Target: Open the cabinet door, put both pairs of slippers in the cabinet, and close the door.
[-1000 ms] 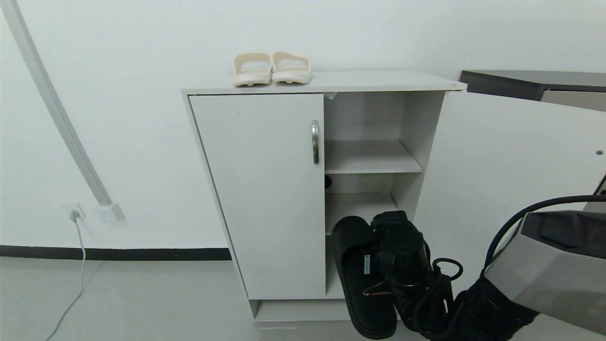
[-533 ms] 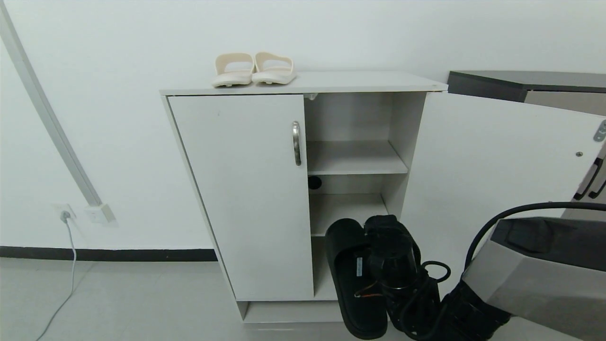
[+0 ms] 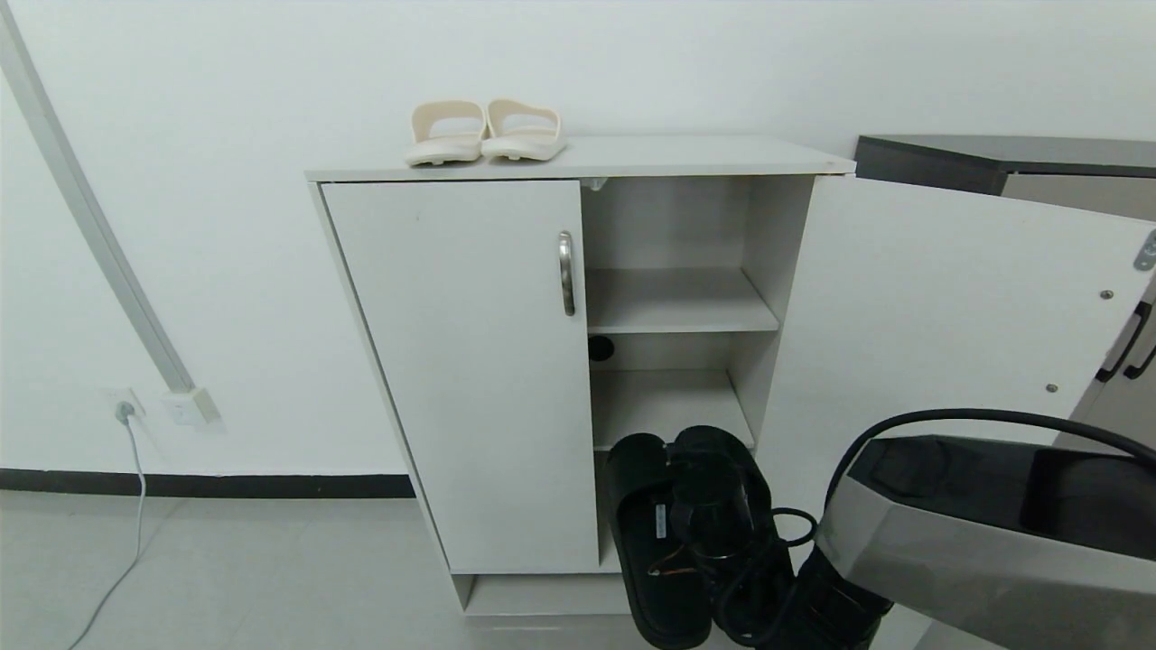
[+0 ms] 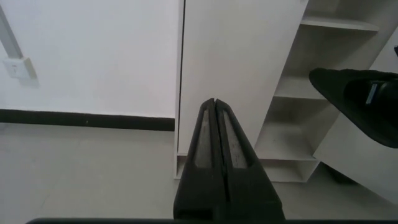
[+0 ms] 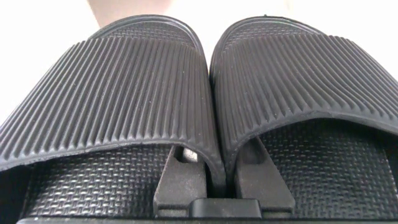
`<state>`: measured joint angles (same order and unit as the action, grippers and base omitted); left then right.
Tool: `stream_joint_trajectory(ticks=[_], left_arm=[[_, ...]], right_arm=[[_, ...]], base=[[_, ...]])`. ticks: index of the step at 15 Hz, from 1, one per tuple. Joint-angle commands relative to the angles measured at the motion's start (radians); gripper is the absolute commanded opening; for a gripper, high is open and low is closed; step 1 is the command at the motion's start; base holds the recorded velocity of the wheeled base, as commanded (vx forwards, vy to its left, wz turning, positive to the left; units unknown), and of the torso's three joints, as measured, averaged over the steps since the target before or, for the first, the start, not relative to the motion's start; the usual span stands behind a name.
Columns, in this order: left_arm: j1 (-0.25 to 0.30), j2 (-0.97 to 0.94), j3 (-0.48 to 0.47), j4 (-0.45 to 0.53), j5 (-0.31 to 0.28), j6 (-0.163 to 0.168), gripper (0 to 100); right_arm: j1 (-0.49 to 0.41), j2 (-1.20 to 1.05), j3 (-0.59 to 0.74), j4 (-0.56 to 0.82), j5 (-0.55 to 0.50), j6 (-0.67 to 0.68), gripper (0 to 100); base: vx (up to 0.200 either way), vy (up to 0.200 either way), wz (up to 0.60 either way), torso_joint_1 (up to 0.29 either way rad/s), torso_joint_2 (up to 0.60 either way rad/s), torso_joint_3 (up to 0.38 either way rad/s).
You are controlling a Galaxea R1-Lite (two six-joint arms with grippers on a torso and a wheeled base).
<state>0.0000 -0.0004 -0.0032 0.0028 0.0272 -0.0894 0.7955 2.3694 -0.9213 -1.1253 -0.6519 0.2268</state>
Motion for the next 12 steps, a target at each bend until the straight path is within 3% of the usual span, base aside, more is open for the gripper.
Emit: stream_joint_trajectory(ticks=[1,5,12], left_arm=[[0.002,0.002,0.0,0.0,-0.001,0.0,0],[0.0,0.002,-0.001,0.002,-0.003,0.0,0],[0.0,0.002,-0.001,0.002,-0.004,0.002,0]], right_arm=[[-0.001,0.033,-0.01,-0.001,0.0,-0.001,0],[-0.012,0.051,-0.031,-0.001,-0.002,-0.001,0],[-0.024,0.057,-0.076,-0.004,0.014,-0.027,0]], base=[[0.0,0.0,0.0,0.0,0.0,0.0],[0.0,0.0,0.0,0.001,0.0,-0.056],[0.0,0.0,0.0,0.003,0.0,-0.187]])
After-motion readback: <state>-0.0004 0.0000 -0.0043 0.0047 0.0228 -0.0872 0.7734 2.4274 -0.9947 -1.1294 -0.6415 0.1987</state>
